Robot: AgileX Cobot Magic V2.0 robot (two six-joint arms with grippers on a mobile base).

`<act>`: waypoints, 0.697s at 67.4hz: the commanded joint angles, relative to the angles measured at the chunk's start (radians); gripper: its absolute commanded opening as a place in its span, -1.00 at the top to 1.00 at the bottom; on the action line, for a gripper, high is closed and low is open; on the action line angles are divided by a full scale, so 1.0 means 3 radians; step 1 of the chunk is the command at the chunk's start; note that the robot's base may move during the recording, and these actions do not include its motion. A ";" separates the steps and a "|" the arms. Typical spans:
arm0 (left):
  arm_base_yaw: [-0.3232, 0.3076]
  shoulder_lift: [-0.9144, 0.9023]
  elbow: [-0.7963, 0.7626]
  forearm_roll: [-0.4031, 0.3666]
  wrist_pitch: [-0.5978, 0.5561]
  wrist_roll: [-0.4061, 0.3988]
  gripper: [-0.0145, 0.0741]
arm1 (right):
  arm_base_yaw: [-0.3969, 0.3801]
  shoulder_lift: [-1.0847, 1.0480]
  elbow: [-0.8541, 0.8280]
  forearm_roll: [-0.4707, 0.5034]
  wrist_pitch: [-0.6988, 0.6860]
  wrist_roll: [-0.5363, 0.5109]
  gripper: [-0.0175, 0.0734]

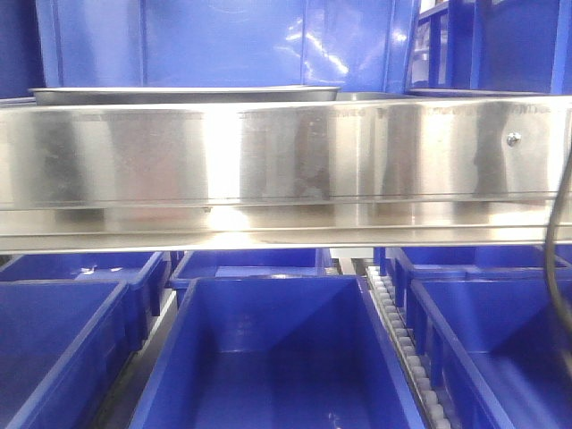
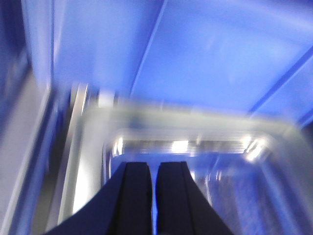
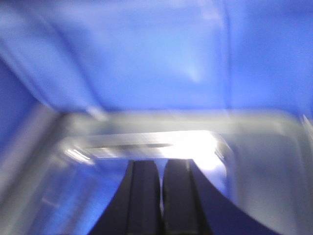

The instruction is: Stack silver trays without gaps

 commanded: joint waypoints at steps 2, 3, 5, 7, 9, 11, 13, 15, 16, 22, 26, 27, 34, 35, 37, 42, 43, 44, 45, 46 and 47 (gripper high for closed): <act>-0.0001 -0.0208 -0.0031 -0.0070 -0.0005 0.0040 0.65 | 0.0069 -0.0265 -0.0062 -0.0059 -0.0101 -0.0150 0.66; -0.0001 -0.0256 -0.0011 -0.0072 -0.0036 0.0040 0.65 | 0.0080 -0.0295 -0.0056 -0.0059 -0.0101 -0.0202 0.66; -0.0017 -0.0329 0.0069 -0.0072 -0.0125 0.0040 0.65 | 0.0103 -0.0353 -0.0037 -0.0059 -0.0114 -0.0314 0.66; -0.0054 -0.0408 0.0165 -0.0065 -0.0256 0.0040 0.65 | 0.0132 -0.0427 0.0012 -0.0059 -0.0172 -0.0435 0.66; -0.0078 -0.0498 0.0280 -0.0051 -0.0426 0.0040 0.65 | 0.0151 -0.0489 0.0095 -0.0059 -0.0276 -0.0523 0.66; -0.0097 -0.0614 0.0414 -0.0051 -0.0570 0.0040 0.65 | 0.0179 -0.0577 0.0181 -0.0059 -0.0381 -0.0568 0.66; -0.0138 -0.0712 0.0599 -0.0051 -0.0718 0.0040 0.65 | 0.0197 -0.0647 0.0284 -0.0059 -0.0505 -0.0598 0.66; -0.0166 -0.0816 0.0759 -0.0051 -0.0908 0.0040 0.65 | 0.0211 -0.0719 0.0426 -0.0064 -0.0663 -0.0605 0.66; -0.0179 -0.0868 0.0840 -0.0051 -0.0989 0.0040 0.65 | 0.0218 -0.0754 0.0485 -0.0064 -0.0726 -0.0605 0.66; -0.0244 -0.1257 0.1408 -0.0051 -0.1583 0.0040 0.65 | 0.0252 -0.1001 0.0917 -0.0079 -0.1168 -0.0618 0.66; -0.0257 -0.1480 0.1770 -0.0031 -0.1867 0.0040 0.65 | 0.0260 -0.1125 0.1199 -0.0116 -0.1425 -0.0617 0.66; -0.0257 -0.1527 0.1836 -0.0014 -0.1907 0.0040 0.65 | 0.0260 -0.1150 0.1263 -0.0130 -0.1477 -0.0617 0.66; -0.0257 -0.1912 0.2285 0.0073 -0.2005 0.0040 0.65 | 0.0268 -0.1348 0.1735 -0.0230 -0.1745 -0.0617 0.66; -0.0257 -0.1983 0.2332 0.0096 -0.2005 0.0040 0.65 | 0.0268 -0.1372 0.1788 -0.0230 -0.1764 -0.0617 0.66; -0.0257 -0.2084 0.2444 0.0146 -0.2005 0.0040 0.65 | 0.0268 -0.1434 0.1911 -0.0230 -0.1803 -0.0617 0.66; -0.0257 -0.2370 0.2648 0.0375 -0.2005 0.0040 0.65 | 0.0268 -0.1576 0.2157 -0.0230 -0.1850 -0.0617 0.66; -0.0257 -0.2444 0.2695 0.0419 -0.2005 0.0040 0.65 | 0.0268 -0.1616 0.2206 -0.0230 -0.1850 -0.0617 0.66; -0.0257 -0.2494 0.2724 0.0482 -0.2005 0.0040 0.65 | 0.0268 -0.1644 0.2235 -0.0230 -0.1850 -0.0617 0.66; -0.0257 -0.2566 0.2750 0.0517 -0.1995 0.0040 0.65 | 0.0268 -0.1690 0.2264 -0.0230 -0.1850 -0.0617 0.66; -0.0257 -0.2614 0.2773 0.0543 -0.1981 0.0040 0.65 | 0.0268 -0.1723 0.2292 -0.0230 -0.1850 -0.0617 0.66; -0.0257 -0.2682 0.2805 0.0562 -0.1963 0.0040 0.65 | 0.0268 -0.1756 0.2320 -0.0230 -0.1850 -0.0617 0.66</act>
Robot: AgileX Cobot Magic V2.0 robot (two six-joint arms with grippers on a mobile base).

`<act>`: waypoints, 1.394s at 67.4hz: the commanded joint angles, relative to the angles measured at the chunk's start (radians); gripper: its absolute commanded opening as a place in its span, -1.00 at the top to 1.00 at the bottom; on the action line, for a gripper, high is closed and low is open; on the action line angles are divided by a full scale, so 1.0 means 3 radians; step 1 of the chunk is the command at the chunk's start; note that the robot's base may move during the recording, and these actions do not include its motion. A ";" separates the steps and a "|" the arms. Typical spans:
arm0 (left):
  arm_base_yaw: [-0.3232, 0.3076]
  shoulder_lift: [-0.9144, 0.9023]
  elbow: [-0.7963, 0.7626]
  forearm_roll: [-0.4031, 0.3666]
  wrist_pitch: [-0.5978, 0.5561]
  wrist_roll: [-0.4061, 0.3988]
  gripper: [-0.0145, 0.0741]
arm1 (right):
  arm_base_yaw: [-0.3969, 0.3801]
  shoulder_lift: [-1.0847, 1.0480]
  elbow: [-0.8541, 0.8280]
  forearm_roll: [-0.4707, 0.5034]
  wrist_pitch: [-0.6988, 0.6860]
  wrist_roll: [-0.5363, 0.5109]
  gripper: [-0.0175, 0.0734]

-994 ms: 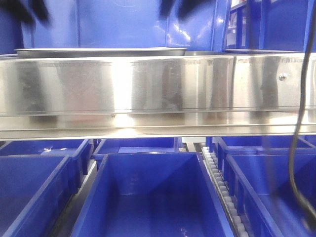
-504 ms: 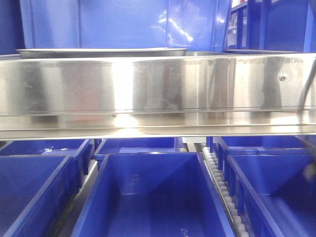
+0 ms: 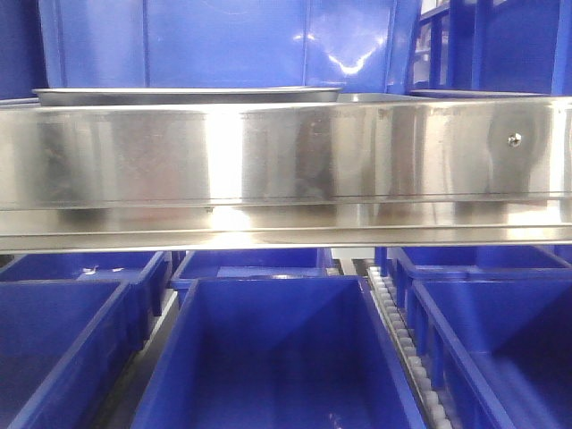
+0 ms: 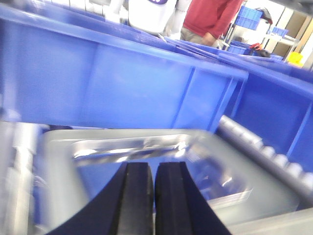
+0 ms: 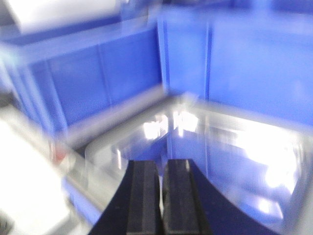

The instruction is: Stack silver trays without gaps

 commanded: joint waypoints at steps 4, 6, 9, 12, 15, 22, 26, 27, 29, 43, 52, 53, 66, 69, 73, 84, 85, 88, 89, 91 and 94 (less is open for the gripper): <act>-0.0023 -0.0480 0.0201 0.0207 -0.0041 0.0008 0.65 | 0.0003 -0.0356 0.0241 -0.0057 -0.0127 -0.0037 0.66; -0.0023 -0.0556 0.0212 0.0207 -0.0015 0.0008 0.65 | 0.0003 -0.0463 0.0291 -0.0057 -0.0113 -0.0037 0.66; -0.0023 -0.0673 0.0226 0.0207 0.0046 0.0008 0.65 | 0.0003 -0.0613 0.0344 -0.0057 -0.0086 -0.0037 0.66; -0.0023 -0.0769 0.0226 0.0207 0.0123 0.0008 0.65 | 0.0003 -0.0743 0.0374 -0.0057 -0.0059 -0.0037 0.66; -0.0023 -0.0829 0.0226 0.0207 0.0173 0.0008 0.65 | 0.0003 -0.0884 0.0405 -0.0057 -0.0012 -0.0037 0.66; -0.0023 -0.0913 0.0226 0.0207 0.0223 0.0008 0.65 | 0.0003 -0.1141 0.0434 -0.0057 0.0080 -0.0037 0.66; -0.0023 -0.0920 0.0226 0.0207 0.0223 0.0008 0.65 | 0.0003 -0.1273 0.0434 -0.0057 0.0150 -0.0037 0.66; -0.0023 -0.0920 0.0226 0.0207 0.0223 0.0008 0.65 | 0.0003 -0.1303 0.0434 -0.0057 0.0185 -0.0037 0.66; -0.0023 -0.0921 0.0226 0.0201 0.0223 0.0008 0.65 | 0.0003 -0.1374 0.0434 -0.0057 0.0244 -0.0037 0.66; -0.0023 -0.0921 0.0226 0.0195 0.0223 0.0008 0.65 | 0.0003 -0.1650 0.0441 -0.0057 0.0788 -0.0037 0.66; -0.0023 -0.0921 0.0226 0.0195 0.0223 0.0008 0.65 | 0.0003 -0.1683 0.0441 -0.0057 0.0777 -0.0037 0.66; -0.0023 -0.0921 0.0226 0.0195 0.0223 0.0008 0.65 | 0.0003 -0.1683 0.0441 -0.0057 0.0777 -0.0037 0.66; -0.0023 -0.0921 0.0226 0.0195 0.0223 0.0008 0.65 | 0.0003 -0.1683 0.0441 -0.0057 0.0777 -0.0037 0.66; -0.0023 -0.0921 0.0226 0.0195 0.0223 0.0008 0.65 | 0.0003 -0.1683 0.0441 -0.0057 0.0777 -0.0037 0.66; -0.0023 -0.0921 0.0226 0.0195 0.0223 0.0008 0.65 | 0.0003 -0.1683 0.0441 -0.0057 0.0777 -0.0037 0.66; -0.0023 -0.0921 0.0226 0.0195 0.0223 0.0008 0.65 | -0.0007 -0.1706 0.0479 -0.0057 0.0803 -0.0055 0.66; -0.0023 -0.0921 0.0226 0.0195 0.0223 0.0008 0.65 | -0.0015 -0.1706 0.0490 -0.0057 0.0803 -0.0082 0.66; -0.0023 -0.0921 0.0226 0.0195 0.0223 0.0008 0.65 | -0.0088 -0.1756 0.0538 -0.0031 0.0861 -0.0276 0.66; -0.0023 -0.0921 0.0226 0.0195 0.0223 0.0008 0.65 | -0.0141 -0.1781 0.0557 0.0024 0.0887 -0.0401 0.66; -0.0023 -0.0921 0.0226 0.0195 0.0223 0.0008 0.65 | -0.0253 -0.1833 0.0595 0.0188 0.0908 -0.0661 0.66; -0.0023 -0.0921 0.0226 0.0195 0.0223 0.0008 0.65 | -0.0457 -0.1925 0.0665 0.0464 0.0916 -0.0993 0.66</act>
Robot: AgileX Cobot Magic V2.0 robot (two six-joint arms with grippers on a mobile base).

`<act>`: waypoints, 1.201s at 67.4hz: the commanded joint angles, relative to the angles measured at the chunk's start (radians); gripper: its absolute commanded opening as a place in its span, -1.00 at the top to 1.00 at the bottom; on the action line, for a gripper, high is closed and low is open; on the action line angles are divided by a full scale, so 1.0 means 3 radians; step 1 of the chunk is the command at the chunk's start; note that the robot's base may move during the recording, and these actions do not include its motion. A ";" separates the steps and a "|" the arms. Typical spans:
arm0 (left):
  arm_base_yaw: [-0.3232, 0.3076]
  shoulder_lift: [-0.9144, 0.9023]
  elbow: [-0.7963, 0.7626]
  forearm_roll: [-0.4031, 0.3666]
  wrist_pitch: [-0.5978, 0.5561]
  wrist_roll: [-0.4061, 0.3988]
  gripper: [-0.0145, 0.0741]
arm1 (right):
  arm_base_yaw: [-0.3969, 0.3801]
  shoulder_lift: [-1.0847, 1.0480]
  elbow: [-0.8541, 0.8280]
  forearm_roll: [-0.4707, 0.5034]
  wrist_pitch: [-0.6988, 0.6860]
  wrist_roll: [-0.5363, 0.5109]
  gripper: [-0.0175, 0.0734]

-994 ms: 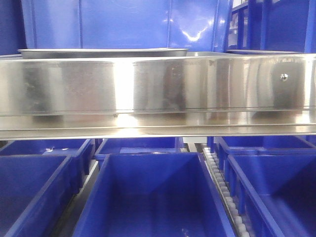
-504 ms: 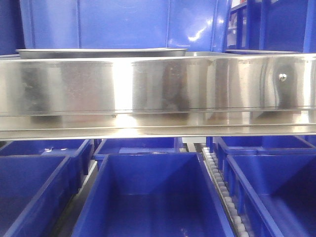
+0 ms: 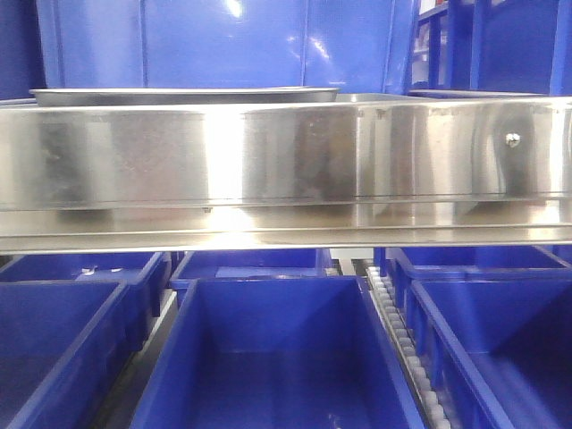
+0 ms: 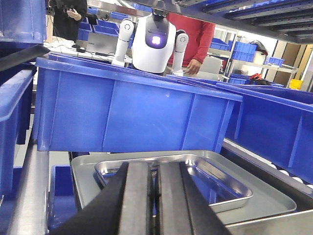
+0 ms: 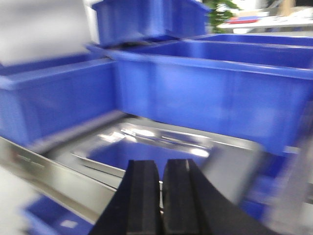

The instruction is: Stack silver trays without gaps

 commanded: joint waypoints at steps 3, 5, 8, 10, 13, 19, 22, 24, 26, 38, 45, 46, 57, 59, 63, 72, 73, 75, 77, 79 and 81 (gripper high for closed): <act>-0.0023 -0.0018 0.0006 0.0006 -0.0052 0.0008 0.65 | -0.0523 -0.0265 0.0189 0.0631 -0.0014 -0.0877 0.66; -0.0023 -0.0018 0.0006 0.0006 -0.0052 0.0008 0.65 | -0.0710 -0.0347 0.0271 0.0800 -0.0052 -0.1095 0.66; -0.0023 -0.0018 0.0006 0.0006 -0.0052 0.0008 0.65 | -0.0968 -0.0463 0.0419 0.1002 -0.0140 -0.1405 0.66; -0.0023 -0.0018 0.0006 0.0006 -0.0052 0.0008 0.65 | -0.1144 -0.0546 0.0504 0.1093 -0.0217 -0.1603 0.66; -0.0023 -0.0018 0.0006 0.0006 -0.0052 0.0008 0.65 | -0.1369 -0.0666 0.0660 0.1249 -0.0383 -0.1875 0.66; -0.0023 -0.0018 0.0006 0.0006 -0.0052 0.0008 0.65 | -0.1725 -0.0909 0.1004 0.1583 -0.0787 -0.2213 0.66; -0.0023 -0.0018 0.0006 0.0006 -0.0052 0.0008 0.65 | -0.1847 -0.1014 0.1169 0.1613 -0.0922 -0.2213 0.66; -0.0023 -0.0018 0.0006 0.0006 -0.0052 0.0008 0.65 | -0.1909 -0.1103 0.1278 0.1613 -0.0960 -0.2213 0.66; -0.0023 -0.0018 0.0006 0.0006 -0.0052 0.0008 0.65 | -0.1950 -0.1191 0.1385 0.1613 -0.0966 -0.2213 0.66; -0.0023 -0.0018 0.0006 0.0006 -0.0052 0.0008 0.65 | -0.1979 -0.1702 0.1936 0.1619 -0.0958 -0.2207 0.66; -0.0023 -0.0018 0.0006 0.0006 -0.0052 0.0008 0.65 | -0.1979 -0.1788 0.2141 0.1705 -0.1028 -0.2207 0.66; -0.0023 -0.0018 0.0006 0.0006 -0.0052 0.0008 0.65 | -0.1979 -0.1788 0.2141 0.1727 -0.1076 -0.2207 0.66; -0.0023 -0.0018 0.0006 0.0006 -0.0046 0.0008 0.65 | -0.2103 -0.1788 0.2141 0.1736 -0.0817 -0.2207 0.66; -0.0023 -0.0018 0.0006 0.0006 -0.0039 0.0008 0.65 | -0.2122 -0.1788 0.2141 0.1742 -0.0857 -0.2207 0.66; -0.0023 -0.0018 0.0006 0.0006 -0.0039 0.0008 0.65 | -0.2178 -0.1788 0.2141 0.1742 -0.0993 -0.2192 0.66; -0.0023 -0.0018 0.0006 0.0006 -0.0039 0.0008 0.65 | -0.2241 -0.1788 0.2141 0.1742 -0.1107 -0.2130 0.66; -0.0023 -0.0018 0.0006 0.0006 -0.0039 0.0008 0.65 | -0.2241 -0.1788 0.2141 0.1742 -0.1107 -0.2092 0.66; -0.0023 -0.0018 0.0006 0.0006 -0.0039 0.0008 0.65 | -0.2241 -0.1788 0.2141 0.1742 -0.1107 -0.1998 0.66; -0.0023 -0.0018 0.0006 0.0006 -0.0039 0.0008 0.65 | -0.2241 -0.1788 0.2141 0.1742 -0.1107 -0.1906 0.66; -0.0023 -0.0018 0.0006 0.0006 -0.0039 0.0008 0.65 | -0.2241 -0.1788 0.2141 0.1742 -0.1107 -0.1839 0.66; -0.0023 -0.0018 0.0006 0.0006 -0.0039 0.0008 0.65 | -0.2241 -0.1788 0.2141 0.1742 -0.1107 -0.1839 0.66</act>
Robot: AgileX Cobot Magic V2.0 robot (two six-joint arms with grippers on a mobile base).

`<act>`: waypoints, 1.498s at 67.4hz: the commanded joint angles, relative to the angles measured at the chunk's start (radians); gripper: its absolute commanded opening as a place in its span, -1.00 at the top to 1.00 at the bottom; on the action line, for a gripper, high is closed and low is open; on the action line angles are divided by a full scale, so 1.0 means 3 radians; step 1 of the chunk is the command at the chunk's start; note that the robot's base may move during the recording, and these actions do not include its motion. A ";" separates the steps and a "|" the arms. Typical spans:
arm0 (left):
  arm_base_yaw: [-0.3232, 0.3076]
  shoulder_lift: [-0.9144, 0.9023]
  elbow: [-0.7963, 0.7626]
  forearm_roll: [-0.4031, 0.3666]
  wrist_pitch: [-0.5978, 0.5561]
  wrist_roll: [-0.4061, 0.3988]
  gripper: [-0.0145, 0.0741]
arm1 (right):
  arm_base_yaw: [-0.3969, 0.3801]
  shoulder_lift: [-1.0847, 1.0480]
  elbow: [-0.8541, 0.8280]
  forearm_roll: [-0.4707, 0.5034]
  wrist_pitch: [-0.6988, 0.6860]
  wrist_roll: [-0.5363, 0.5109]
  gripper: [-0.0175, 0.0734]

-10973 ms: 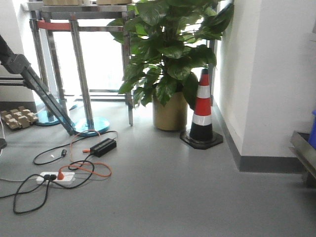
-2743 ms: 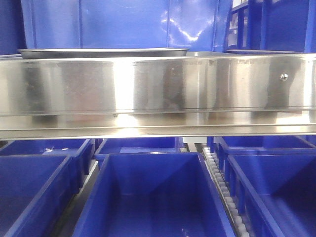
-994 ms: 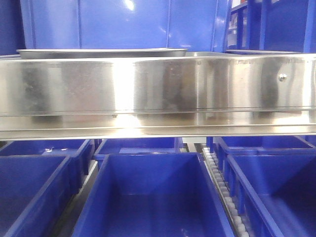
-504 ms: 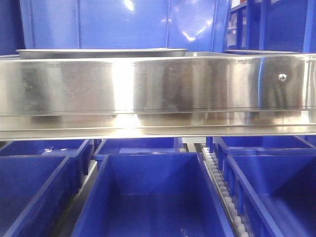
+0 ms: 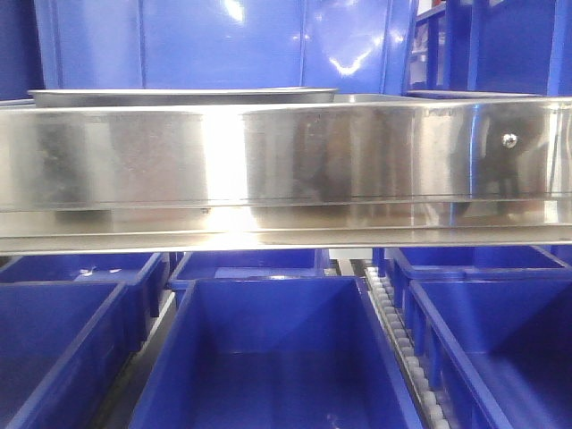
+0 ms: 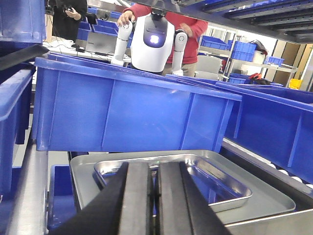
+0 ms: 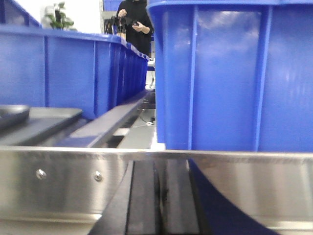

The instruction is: Stack silver trays without gaps

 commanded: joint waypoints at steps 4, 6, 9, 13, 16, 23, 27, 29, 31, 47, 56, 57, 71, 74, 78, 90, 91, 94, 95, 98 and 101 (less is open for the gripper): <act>-0.0023 -0.0018 0.0006 0.0006 -0.0047 0.0008 0.65 | -0.0017 -0.0028 0.0000 0.0004 -0.0057 0.0119 0.66; -0.0023 -0.0018 0.0006 0.0006 -0.0047 0.0008 0.65 | -0.0017 -0.0028 0.0000 0.0004 -0.0044 0.0109 0.66; -0.0023 -0.0018 0.0006 0.0006 -0.0047 0.0008 0.65 | -0.0017 -0.0028 0.0000 0.0004 -0.0044 0.0109 0.66; -0.0023 -0.0018 0.0006 0.0006 -0.0047 0.0008 0.65 | -0.0017 -0.0028 0.0000 0.0004 0.0007 0.0109 0.66; -0.0023 -0.0018 0.0006 0.0006 -0.0047 0.0008 0.65 | -0.0017 -0.0028 0.0000 0.0004 0.0033 0.0109 0.66; -0.0023 -0.0018 0.0006 0.0006 -0.0047 0.0008 0.65 | -0.0017 -0.0028 0.0000 0.0004 0.0053 0.0109 0.66; -0.0023 -0.0018 0.0006 0.0006 -0.0047 0.0008 0.65 | -0.0017 -0.0028 0.0000 0.0004 0.0053 0.0109 0.66; -0.0023 -0.0018 0.0006 0.0006 -0.0047 0.0008 0.65 | -0.0017 -0.0028 0.0000 0.0004 0.0053 0.0109 0.66; -0.0023 -0.0018 0.0006 0.0006 -0.0047 0.0008 0.65 | -0.0017 -0.0028 0.0000 0.0004 0.0053 0.0109 0.66; -0.0023 -0.0018 0.0006 0.0006 -0.0047 0.0008 0.65 | -0.0017 -0.0028 0.0000 0.0004 0.0053 0.0109 0.66; -0.0023 -0.0018 0.0006 0.0006 -0.0047 0.0008 0.65 | -0.0017 -0.0028 0.0000 0.0004 0.0053 0.0109 0.66; -0.0023 -0.0018 0.0006 0.0006 -0.0035 0.0008 0.65 | -0.0017 -0.0028 0.0000 0.0004 0.0053 0.0109 0.66; 0.0090 -0.0164 0.0138 -0.0285 0.0560 0.0008 0.65 | -0.0017 -0.0028 0.0000 0.0004 0.0053 0.0109 0.66; 0.0199 -0.0225 0.0243 -0.0489 0.0608 0.0008 0.65 | -0.0017 -0.0028 0.0000 0.0004 0.0053 0.0109 0.66; 0.0332 -0.0325 0.0423 -0.0607 0.0580 0.0008 0.65 | -0.0017 -0.0028 0.0000 0.0004 0.0053 0.0109 0.66; 0.0766 -0.0677 0.0916 -0.1056 0.0480 0.0392 0.65 | -0.0017 -0.0028 0.0000 0.0004 0.0053 0.0109 0.66; 0.0792 -0.0706 0.0941 -0.1039 0.0480 0.0449 0.65 | -0.0017 -0.0028 0.0000 0.0004 0.0053 0.0109 0.66; 0.0871 -0.0791 0.1008 -0.0994 0.0480 0.0502 0.65 | -0.0017 -0.0028 0.0000 0.0004 0.0053 0.0109 0.66; 0.0891 -0.0831 0.1021 -0.0960 0.0493 0.0509 0.65 | -0.0017 -0.0028 0.0000 0.0004 0.0053 0.0109 0.66; 0.0950 -0.0904 0.1042 -0.0868 0.0550 0.0509 0.65 | -0.0017 -0.0028 0.0000 0.0004 0.0053 0.0109 0.66; 0.1002 -0.0969 0.1048 -0.0746 0.0634 0.0533 0.65 | -0.0017 -0.0028 0.0000 0.0004 0.0053 0.0109 0.66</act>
